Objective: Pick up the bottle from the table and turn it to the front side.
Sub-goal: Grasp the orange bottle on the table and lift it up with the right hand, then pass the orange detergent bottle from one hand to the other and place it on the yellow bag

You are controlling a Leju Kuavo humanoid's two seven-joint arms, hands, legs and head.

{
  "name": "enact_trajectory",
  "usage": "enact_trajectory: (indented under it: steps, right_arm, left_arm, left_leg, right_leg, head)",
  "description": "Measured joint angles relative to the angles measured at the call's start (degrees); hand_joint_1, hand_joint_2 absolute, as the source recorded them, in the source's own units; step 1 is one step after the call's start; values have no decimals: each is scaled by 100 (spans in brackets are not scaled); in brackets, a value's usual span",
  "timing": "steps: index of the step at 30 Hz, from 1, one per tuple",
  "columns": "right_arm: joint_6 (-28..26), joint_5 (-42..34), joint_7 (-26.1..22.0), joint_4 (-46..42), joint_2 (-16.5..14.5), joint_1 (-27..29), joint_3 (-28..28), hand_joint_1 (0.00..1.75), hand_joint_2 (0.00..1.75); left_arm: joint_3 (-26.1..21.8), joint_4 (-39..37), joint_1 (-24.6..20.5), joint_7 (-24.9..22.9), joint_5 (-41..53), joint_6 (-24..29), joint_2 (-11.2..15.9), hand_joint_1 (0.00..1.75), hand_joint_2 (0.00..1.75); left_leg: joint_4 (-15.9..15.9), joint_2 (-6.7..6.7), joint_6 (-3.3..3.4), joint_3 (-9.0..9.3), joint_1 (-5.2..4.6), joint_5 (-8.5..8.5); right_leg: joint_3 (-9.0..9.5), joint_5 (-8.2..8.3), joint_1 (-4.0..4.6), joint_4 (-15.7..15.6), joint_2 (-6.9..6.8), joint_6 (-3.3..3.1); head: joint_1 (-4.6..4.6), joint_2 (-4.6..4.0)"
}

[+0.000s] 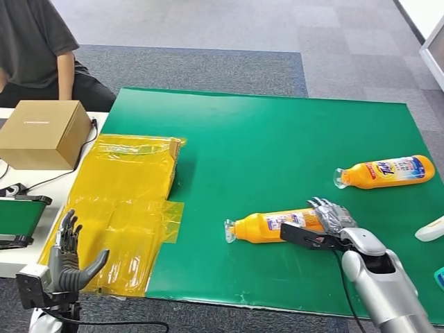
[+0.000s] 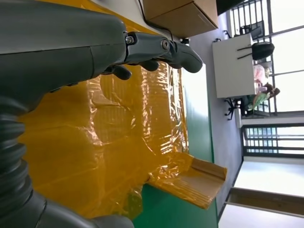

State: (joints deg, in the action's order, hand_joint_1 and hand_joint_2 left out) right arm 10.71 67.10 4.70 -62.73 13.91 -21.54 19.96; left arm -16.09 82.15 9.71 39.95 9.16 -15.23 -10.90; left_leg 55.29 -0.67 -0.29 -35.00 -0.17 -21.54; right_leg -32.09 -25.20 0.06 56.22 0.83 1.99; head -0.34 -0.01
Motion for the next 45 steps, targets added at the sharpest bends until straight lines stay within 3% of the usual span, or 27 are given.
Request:
enact_trajectory:
  steps: [4, 9, 13, 17, 18, 21, 30, 36, 44, 45]
  right_arm:
    - [-265, -487, -179, -19, 1, 60, 85, 175, 175]
    - [-829, -1331, -378, -743, -54, 684, 79, 175, 175]
    - [-1377, -1803, -603, -1343, -317, 1153, 41, 175, 175]
    - [-1466, -1862, -645, -1435, -395, 1224, 41, 175, 175]
    - [-1587, -1929, -752, -1422, -554, 1224, 57, 175, 175]
    - [-2067, -2151, -1173, -1203, -1219, 1134, 174, 175, 175]
    - [-2641, -2459, -1689, -12, -2142, 707, 553, 175, 175]
    - [-2809, -2588, -1892, 722, -2478, 641, 802, 175, 175]
    - [-2915, -2829, -2012, 1464, -2698, 439, 1117, 175, 175]
    - [-2913, -2858, -2017, 1525, -2711, 423, 1150, 175, 175]
  left_arm:
    - [-9, -47, 1, 0, -51, -24, 21, 0, 175]
    - [-102, -120, 11, -1, -125, -401, 10, 0, 175]
    - [-155, -209, -8, -24, -142, -884, -22, 0, 175]
    - [-157, -228, -18, -34, -152, -990, -29, 0, 175]
    - [-84, -310, -69, -96, -252, -1277, 1, 0, 175]
    - [375, -718, -311, -227, -597, -2343, 213, 0, 175]
    - [1685, -1067, -739, -10, -989, -3036, 761, 0, 175]
    - [2129, -1078, -979, -9, -1073, -3047, 870, 0, 175]
    - [2325, -1133, -1171, -9, -1275, -3032, 834, 0, 175]
    - [2333, -1133, -1185, -9, -1276, -3028, 824, 19, 175]
  left_leg:
    - [0, -1, 1, 0, 0, 0]
    - [0, -6, 0, -6, -1, -2]
    - [-1, -6, -8, -7, 1, -8]
    - [-1, -5, -8, -7, 2, -8]
    - [-2, -5, -10, -7, 3, -7]
    - [-2, -4, -19, -6, 11, 1]
    - [-2, -3, -22, -6, 16, 6]
    - [-2, -4, -23, -8, 16, 5]
    - [-2, -4, -22, -8, 16, 5]
    - [-2, -4, -22, -8, 16, 5]
  right_leg:
    - [1, 0, 0, 0, -2, 0]
    - [-1, -2, 1, 0, -7, -1]
    - [-7, -6, 3, 1, -5, -7]
    - [-8, -7, 4, 1, -5, -7]
    - [-8, -7, 5, 1, -5, -9]
    - [-8, -6, 13, 2, -5, -15]
    - [-8, -4, 18, 7, -6, -19]
    - [-9, -5, 18, 7, -6, -20]
    - [-9, -4, 18, 7, -6, -19]
    - [-9, -4, 18, 7, -6, -19]
  head:
    - [-1, -1]
    - [0, -1]
    - [-2, -1]
    - [-2, -1]
    - [-1, -1]
    - [-1, -1]
    - [-1, -1]
    - [-1, 0]
    - [-1, -1]
    - [-1, -1]
